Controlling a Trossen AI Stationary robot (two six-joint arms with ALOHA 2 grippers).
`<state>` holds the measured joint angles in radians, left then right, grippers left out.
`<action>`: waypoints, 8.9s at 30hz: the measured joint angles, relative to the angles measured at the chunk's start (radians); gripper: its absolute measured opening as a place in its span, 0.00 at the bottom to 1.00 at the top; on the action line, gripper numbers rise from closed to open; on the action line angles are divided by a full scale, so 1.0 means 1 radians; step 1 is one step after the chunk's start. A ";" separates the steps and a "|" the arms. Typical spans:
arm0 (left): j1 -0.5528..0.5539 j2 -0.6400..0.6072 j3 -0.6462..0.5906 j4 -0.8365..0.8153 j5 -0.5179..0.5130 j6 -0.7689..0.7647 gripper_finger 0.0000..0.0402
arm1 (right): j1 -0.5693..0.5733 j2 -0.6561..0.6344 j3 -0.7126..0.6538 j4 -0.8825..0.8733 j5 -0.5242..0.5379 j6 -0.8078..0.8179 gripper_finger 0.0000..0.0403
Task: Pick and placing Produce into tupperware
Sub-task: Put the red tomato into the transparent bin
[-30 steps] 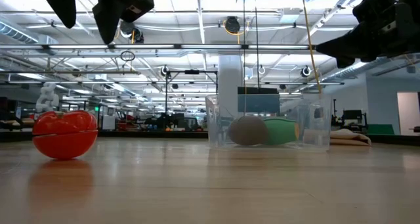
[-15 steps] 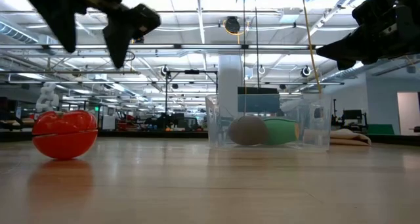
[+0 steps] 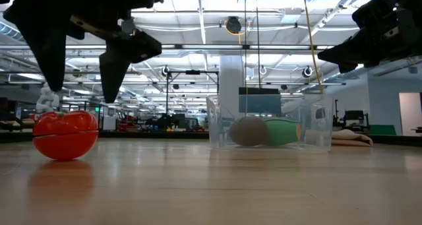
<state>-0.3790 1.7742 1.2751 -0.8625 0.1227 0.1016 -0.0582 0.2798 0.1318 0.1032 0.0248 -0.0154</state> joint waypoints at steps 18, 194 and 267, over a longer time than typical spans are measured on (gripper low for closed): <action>-0.004 0.023 -0.015 -0.001 -0.021 -0.033 0.66 | 0.000 0.000 0.000 0.001 -0.001 0.000 0.00; 0.237 -1.267 -0.732 0.666 -0.113 0.153 0.57 | 0.000 0.000 0.001 -0.002 0.000 0.003 0.00; 0.351 -1.132 -0.926 1.322 -0.054 0.084 0.57 | 0.000 0.000 0.001 0.003 0.000 0.003 0.00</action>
<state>-0.0276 0.6426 0.3488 0.4598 0.0685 0.1859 -0.0585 0.2802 0.1326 0.1062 0.0250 -0.0120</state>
